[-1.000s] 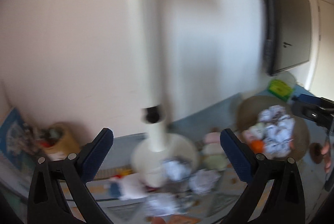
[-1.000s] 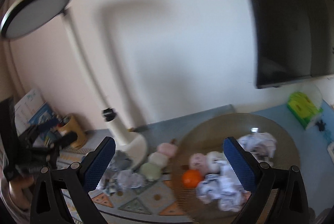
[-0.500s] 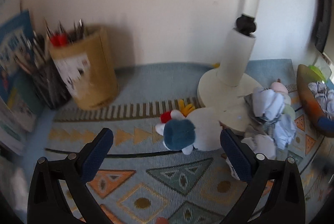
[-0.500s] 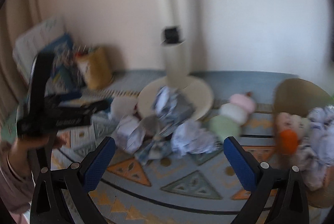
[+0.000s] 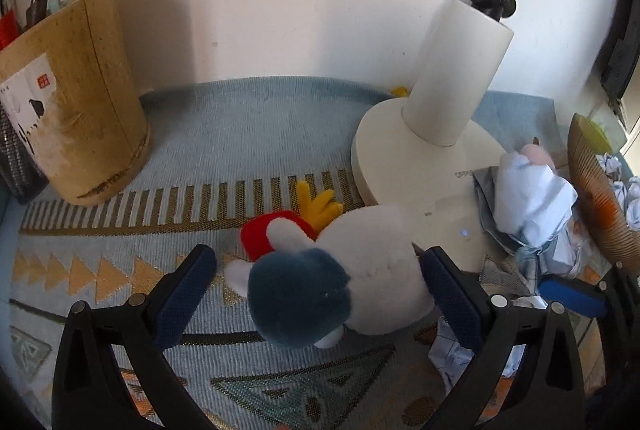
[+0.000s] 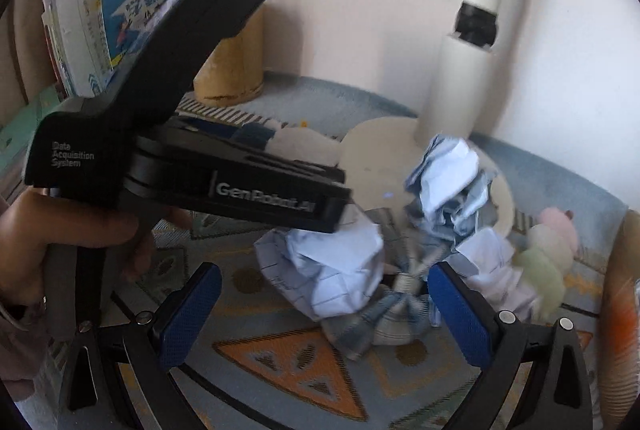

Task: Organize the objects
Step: 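Grasp a white paper ball with the right tool while the left tool grasps the white plush bird, then carry the paper ball and plush bird with both tools over the amber bowl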

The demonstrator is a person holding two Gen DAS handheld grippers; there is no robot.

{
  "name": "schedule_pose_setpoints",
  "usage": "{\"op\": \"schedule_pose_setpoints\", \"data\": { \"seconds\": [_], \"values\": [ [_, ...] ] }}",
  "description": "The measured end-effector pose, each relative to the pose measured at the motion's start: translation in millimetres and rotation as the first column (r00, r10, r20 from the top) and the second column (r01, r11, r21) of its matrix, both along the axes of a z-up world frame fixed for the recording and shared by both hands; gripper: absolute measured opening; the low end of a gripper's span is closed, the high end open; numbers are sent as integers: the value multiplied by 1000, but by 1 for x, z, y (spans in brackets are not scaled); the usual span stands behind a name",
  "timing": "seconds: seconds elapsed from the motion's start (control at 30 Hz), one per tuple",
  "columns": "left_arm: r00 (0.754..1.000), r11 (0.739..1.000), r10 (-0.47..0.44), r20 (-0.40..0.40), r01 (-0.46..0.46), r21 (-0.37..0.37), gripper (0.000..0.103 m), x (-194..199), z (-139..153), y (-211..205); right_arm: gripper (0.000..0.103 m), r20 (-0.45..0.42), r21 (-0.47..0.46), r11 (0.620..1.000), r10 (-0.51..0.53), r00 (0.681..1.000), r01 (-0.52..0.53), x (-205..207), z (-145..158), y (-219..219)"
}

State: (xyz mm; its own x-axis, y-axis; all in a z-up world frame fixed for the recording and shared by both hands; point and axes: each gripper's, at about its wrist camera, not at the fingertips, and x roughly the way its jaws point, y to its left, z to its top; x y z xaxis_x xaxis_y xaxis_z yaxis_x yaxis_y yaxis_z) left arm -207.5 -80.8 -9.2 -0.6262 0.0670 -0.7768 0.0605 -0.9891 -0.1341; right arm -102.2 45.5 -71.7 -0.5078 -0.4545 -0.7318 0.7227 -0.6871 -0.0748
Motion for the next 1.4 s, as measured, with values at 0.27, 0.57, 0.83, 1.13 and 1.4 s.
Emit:
{"op": "schedule_pose_setpoints", "data": {
  "seconds": [0.27,0.57,0.83,1.13,1.4],
  "values": [
    [998,1000,7,-64,-8,-17,69,9,10,5,56,5,-86,994,-70,998,70,-8,8,21],
    [973,996,78,-218,-84,-19,69,34,29,0,40,-104,-170,985,-28,994,10,18,24,31],
    [969,990,139,-205,-132,47,69,39,23,-20,40,-100,-272,962,-13,995,-15,22,30,47],
    [969,990,141,-201,-137,32,70,30,25,-16,40,-83,-283,959,2,997,-25,19,30,48],
    [969,990,143,-202,-140,30,70,35,26,-20,40,-61,-299,954,2,998,-21,15,30,52]
  ]
}}
